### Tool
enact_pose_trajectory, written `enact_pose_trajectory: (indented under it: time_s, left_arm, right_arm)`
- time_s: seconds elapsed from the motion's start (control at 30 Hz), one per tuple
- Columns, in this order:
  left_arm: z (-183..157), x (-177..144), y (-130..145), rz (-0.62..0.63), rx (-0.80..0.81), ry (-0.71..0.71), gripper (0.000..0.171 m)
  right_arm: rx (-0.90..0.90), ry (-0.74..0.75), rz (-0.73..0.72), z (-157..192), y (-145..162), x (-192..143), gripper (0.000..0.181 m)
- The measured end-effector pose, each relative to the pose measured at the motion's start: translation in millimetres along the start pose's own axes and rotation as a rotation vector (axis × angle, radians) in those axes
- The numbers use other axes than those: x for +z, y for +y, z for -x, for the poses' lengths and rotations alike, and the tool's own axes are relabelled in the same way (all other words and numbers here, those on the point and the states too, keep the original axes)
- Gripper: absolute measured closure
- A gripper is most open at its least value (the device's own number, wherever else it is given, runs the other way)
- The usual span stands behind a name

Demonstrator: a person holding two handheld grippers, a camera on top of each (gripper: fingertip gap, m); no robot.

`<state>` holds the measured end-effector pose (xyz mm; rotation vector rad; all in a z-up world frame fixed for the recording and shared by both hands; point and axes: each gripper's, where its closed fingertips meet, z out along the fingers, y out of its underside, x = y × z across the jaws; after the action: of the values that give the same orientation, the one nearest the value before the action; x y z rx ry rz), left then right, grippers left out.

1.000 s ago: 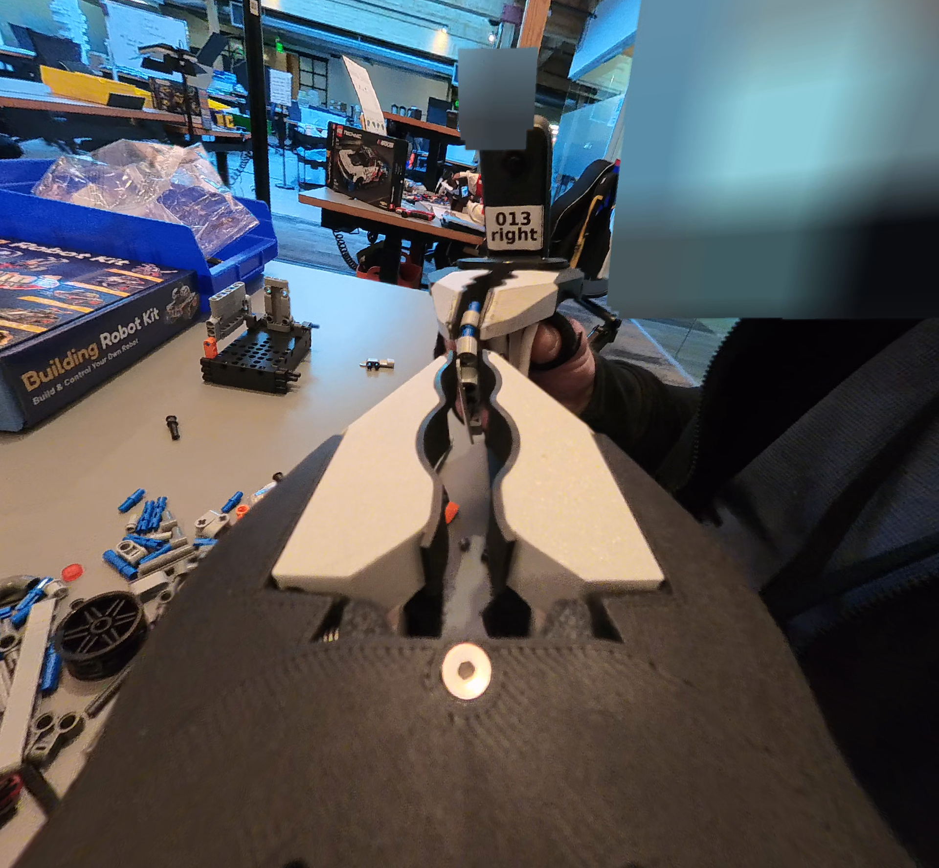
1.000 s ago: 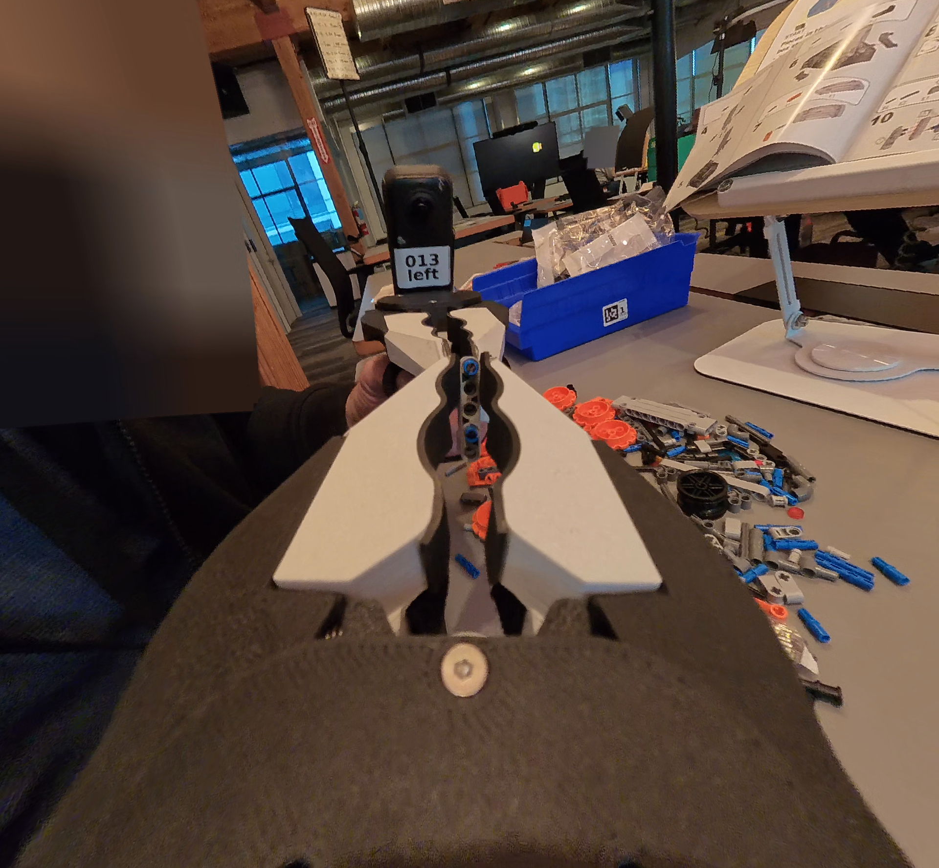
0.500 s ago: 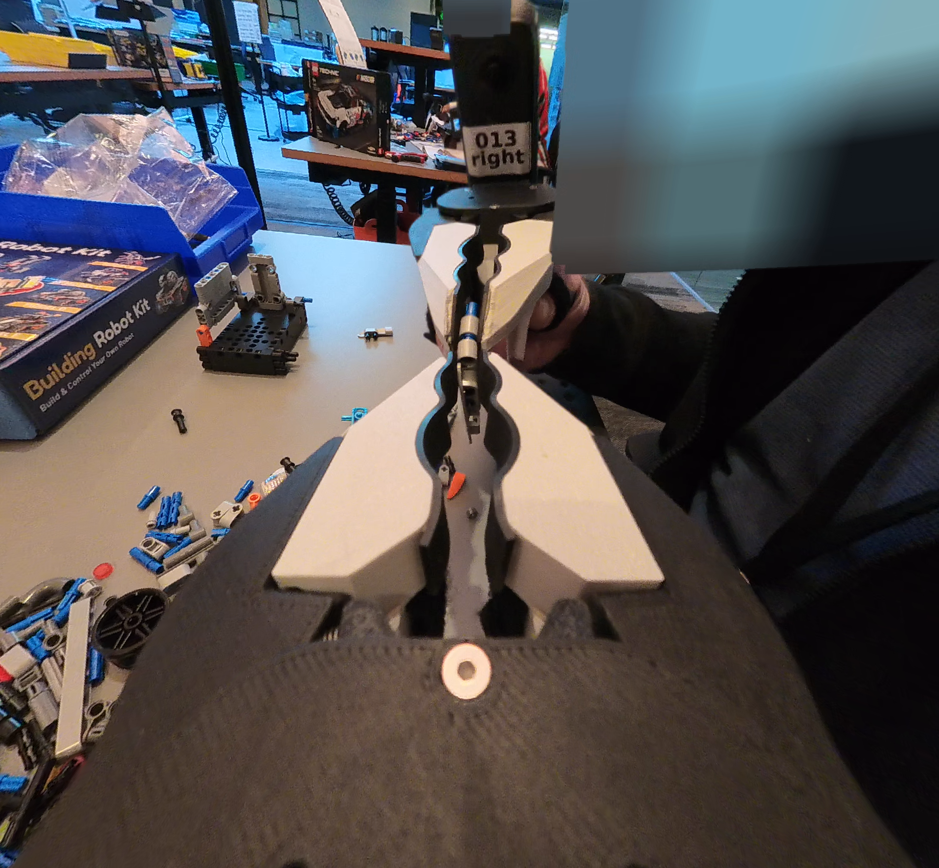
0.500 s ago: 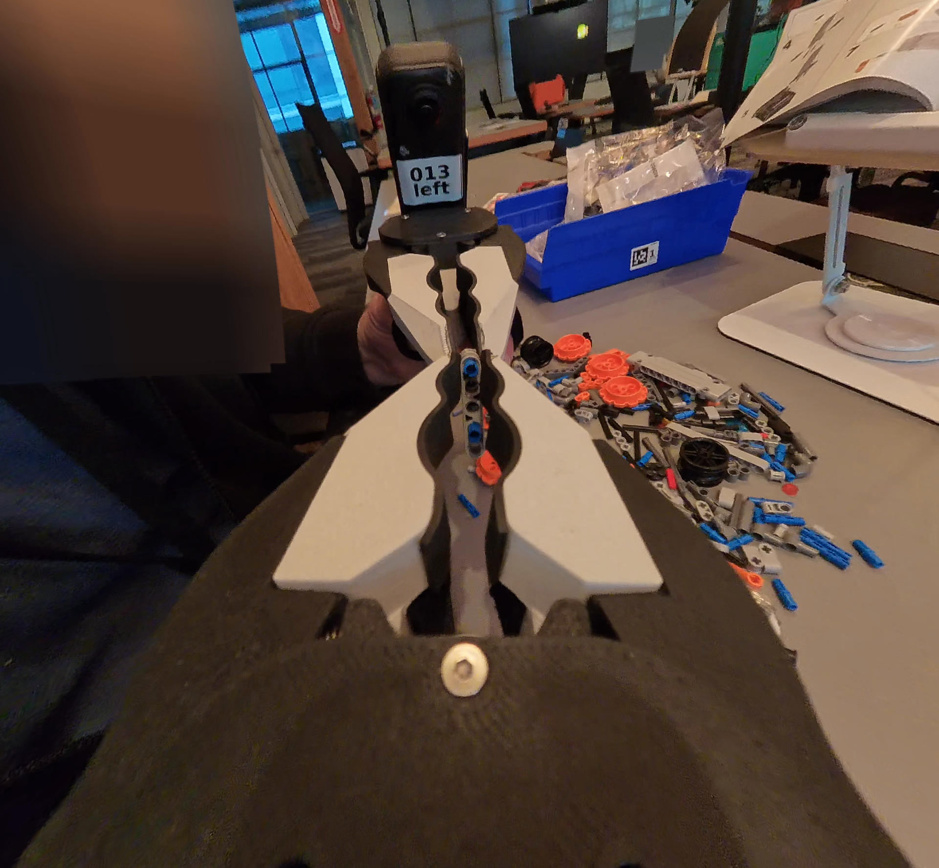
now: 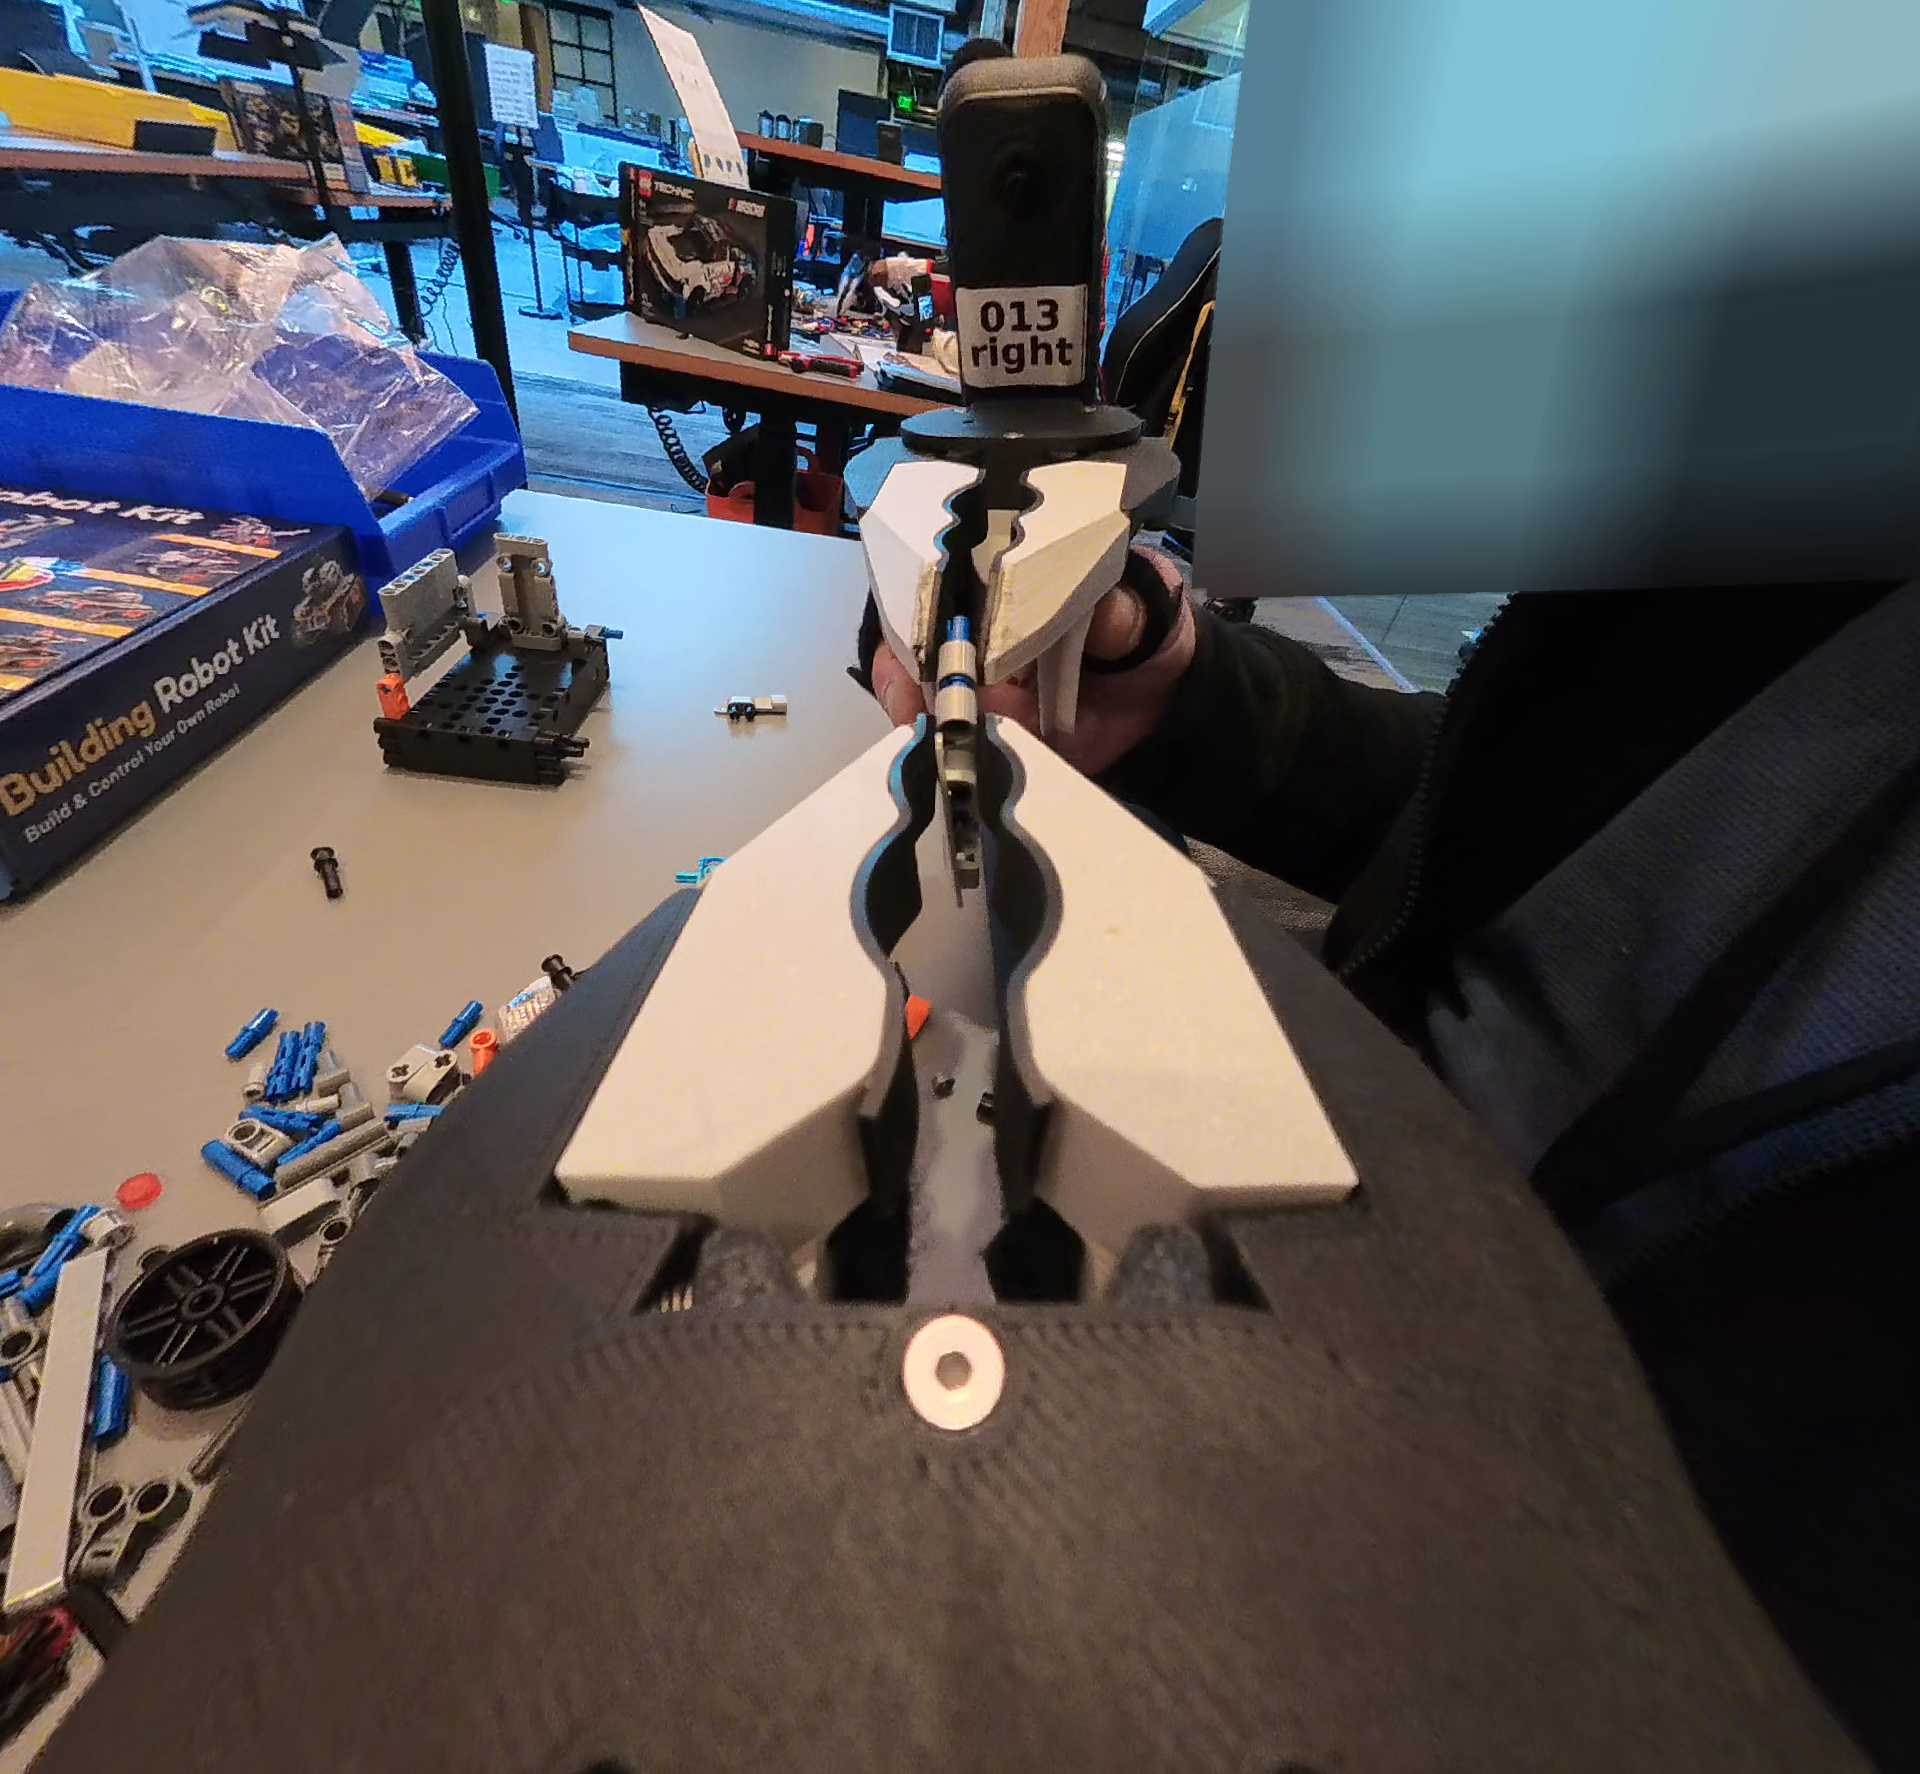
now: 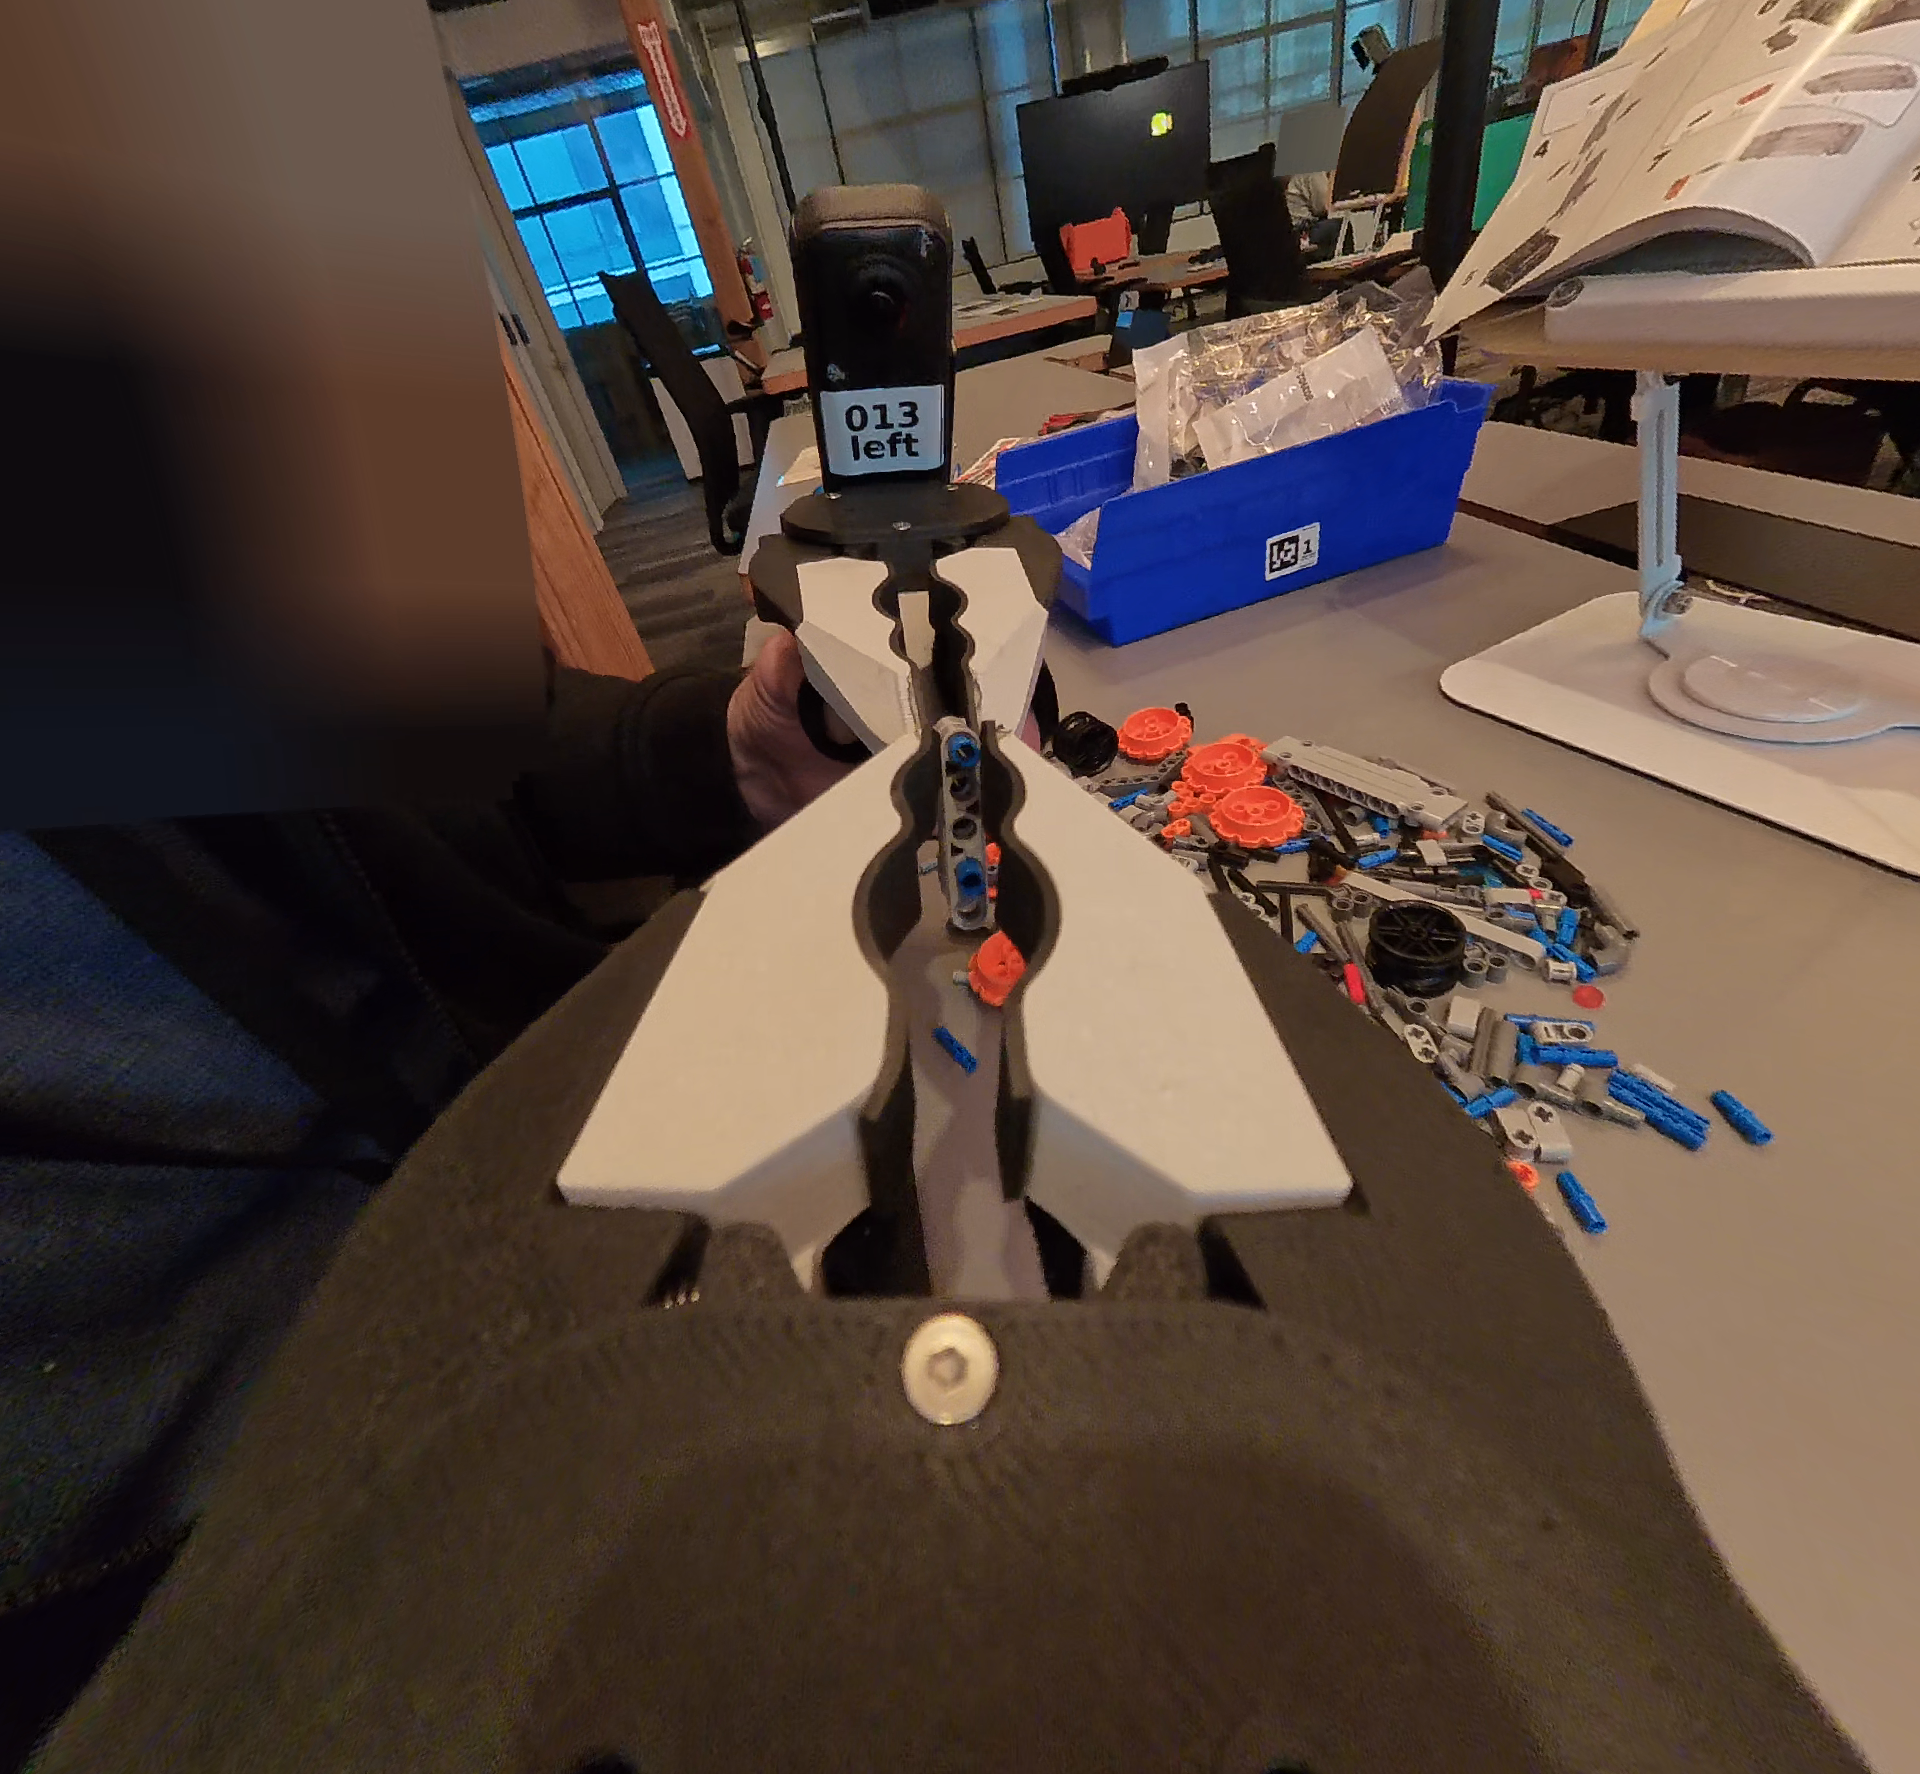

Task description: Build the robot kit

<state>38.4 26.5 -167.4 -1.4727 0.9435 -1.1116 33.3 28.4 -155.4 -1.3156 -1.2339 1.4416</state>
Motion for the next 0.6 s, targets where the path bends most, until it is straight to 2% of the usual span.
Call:
enact_pose_trajectory:
  time_s: [0.13,0.23,0.33,0.47,0.53,0.6]
  left_arm:
    - [-3,1,3,0.025,0.025,0.001,0.168]
    - [-7,9,15,0.098,0.061,0.002,0.168]
    - [-3,9,15,0.102,0.066,-0.022,0.168]
    - [1,8,12,0.058,-0.008,-0.011,0.167]
    - [10,4,7,0.011,-0.091,-0.024,0.167]
    - [17,6,11,0.016,-0.147,-0.040,0.167]
  right_arm:
    - [-0.037,0.026,0.053,3,3,0,0.177]
    - [-0.065,0.014,0.138,8,13,6,0.177]
    - [-0.077,0.027,0.143,5,12,7,0.177]
    - [-0.069,0.028,0.113,1,7,4,0.176]
    - [-0.143,0.085,0.136,-2,4,-4,0.154]
    - [-0.264,0.197,0.243,-9,14,-5,0.146]
